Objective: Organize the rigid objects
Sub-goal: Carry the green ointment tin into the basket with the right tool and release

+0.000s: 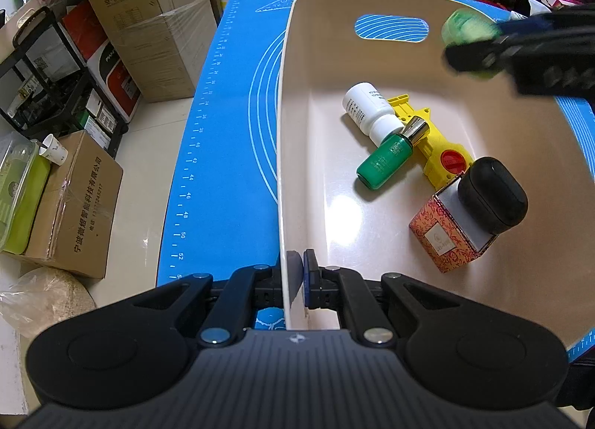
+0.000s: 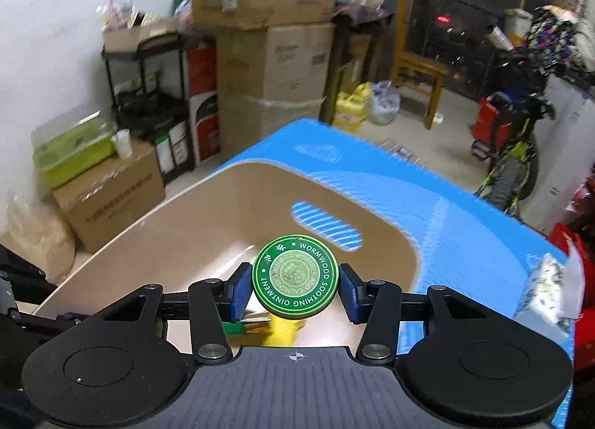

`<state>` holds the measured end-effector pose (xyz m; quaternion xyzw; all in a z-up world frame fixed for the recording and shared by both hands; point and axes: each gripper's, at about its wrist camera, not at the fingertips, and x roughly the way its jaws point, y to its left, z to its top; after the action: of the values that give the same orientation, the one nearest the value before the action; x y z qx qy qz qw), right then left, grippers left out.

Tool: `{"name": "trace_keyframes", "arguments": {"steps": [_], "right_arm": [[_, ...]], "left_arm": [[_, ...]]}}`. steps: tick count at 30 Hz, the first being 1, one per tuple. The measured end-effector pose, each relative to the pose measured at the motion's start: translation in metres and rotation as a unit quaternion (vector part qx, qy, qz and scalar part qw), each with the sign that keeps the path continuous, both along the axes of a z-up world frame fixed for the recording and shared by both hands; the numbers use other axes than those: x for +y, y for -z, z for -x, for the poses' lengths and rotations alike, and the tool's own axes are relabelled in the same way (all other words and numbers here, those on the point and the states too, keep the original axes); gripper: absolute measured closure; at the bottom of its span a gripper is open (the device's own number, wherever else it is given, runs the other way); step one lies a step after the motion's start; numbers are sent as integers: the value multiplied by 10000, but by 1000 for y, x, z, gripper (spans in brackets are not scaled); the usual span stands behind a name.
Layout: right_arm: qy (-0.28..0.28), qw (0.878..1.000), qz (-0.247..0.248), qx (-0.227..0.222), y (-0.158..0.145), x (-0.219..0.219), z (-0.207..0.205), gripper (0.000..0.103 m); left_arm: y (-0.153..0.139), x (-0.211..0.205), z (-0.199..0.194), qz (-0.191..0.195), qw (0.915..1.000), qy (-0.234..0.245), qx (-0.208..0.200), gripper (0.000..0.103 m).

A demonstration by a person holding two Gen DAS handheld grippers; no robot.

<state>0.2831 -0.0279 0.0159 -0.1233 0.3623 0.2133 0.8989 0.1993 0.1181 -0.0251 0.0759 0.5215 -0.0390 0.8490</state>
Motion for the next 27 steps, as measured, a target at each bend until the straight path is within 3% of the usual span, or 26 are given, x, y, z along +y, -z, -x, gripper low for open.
{"name": "trace_keyframes", "arguments": {"steps": [10, 17, 18, 23, 27], "right_arm": [[-147, 9967, 477, 643, 48, 35, 0, 49], [-111, 9906, 606, 1220, 62, 37, -10, 49], [-99, 9897, 618, 1286, 63, 37, -11, 45], [-55, 9914, 578, 1176, 58, 30, -8, 36], [46, 9948, 288, 979, 42, 17, -6, 34]], "left_arm": [[0, 0, 1, -5, 10000, 10, 2, 95], [1, 0, 1, -10, 10000, 17, 2, 95], [1, 0, 1, -8, 10000, 15, 3, 95], [1, 0, 1, -11, 10000, 18, 5, 95], [1, 0, 1, -7, 10000, 15, 4, 95]]}}
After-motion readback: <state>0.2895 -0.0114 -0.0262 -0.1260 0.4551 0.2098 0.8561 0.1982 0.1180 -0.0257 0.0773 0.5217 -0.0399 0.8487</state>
